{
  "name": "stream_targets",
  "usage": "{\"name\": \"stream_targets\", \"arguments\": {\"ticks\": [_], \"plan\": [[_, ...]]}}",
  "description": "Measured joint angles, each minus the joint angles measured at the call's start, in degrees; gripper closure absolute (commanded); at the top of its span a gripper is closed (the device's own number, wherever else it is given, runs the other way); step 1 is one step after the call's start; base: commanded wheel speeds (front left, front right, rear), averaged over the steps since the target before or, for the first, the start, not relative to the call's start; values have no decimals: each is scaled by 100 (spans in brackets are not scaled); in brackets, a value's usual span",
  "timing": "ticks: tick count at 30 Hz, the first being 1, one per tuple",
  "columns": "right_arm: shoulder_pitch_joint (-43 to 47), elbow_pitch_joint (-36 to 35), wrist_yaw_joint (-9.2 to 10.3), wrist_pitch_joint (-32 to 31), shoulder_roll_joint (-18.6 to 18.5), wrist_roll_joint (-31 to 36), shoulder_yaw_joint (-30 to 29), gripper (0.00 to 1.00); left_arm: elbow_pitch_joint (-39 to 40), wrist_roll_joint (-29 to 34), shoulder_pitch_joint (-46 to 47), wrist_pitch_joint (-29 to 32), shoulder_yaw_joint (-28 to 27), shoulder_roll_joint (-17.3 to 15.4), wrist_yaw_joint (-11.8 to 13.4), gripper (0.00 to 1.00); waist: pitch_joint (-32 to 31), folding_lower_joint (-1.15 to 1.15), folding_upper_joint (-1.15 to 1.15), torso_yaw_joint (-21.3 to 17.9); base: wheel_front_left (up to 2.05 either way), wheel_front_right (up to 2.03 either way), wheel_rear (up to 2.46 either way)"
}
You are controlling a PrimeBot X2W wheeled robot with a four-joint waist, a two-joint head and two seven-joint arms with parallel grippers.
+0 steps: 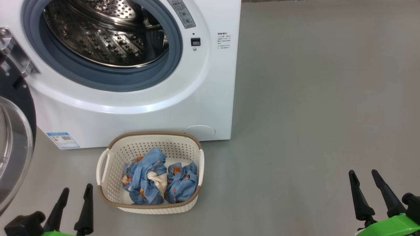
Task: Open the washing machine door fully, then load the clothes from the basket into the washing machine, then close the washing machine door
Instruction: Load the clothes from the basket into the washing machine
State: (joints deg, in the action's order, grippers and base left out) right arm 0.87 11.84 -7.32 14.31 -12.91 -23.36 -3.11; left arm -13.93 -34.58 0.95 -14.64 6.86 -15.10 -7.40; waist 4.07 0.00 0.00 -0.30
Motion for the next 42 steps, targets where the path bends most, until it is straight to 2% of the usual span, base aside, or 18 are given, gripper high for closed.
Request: {"name": "stream_targets", "arguments": {"ticks": [14, 27, 34, 42], "plan": [[-7, -13, 0, 0, 42, 0, 40, 0, -2, 111, 126, 0, 71, -48, 0, 0, 136, 0, 0, -4, 54, -158, 104], [-110, -26, 0, -1, 130, 5, 45, 0, -12, 211, 293, 0, 133, 5, 0, 0, 324, 0, 0, 0, 11, -13, 2], [-235, -49, 0, -1, 218, 7, 89, 0, -237, 85, 339, 1, 460, 92, 0, 0, 509, 0, 0, -25, 0, 0, 0], [-530, -89, 0, 0, 353, 51, 116, 0, -1031, -69, 887, 1, 1018, 43, 0, 0, 908, 0, 0, -100, 0, 0, 0]]}}
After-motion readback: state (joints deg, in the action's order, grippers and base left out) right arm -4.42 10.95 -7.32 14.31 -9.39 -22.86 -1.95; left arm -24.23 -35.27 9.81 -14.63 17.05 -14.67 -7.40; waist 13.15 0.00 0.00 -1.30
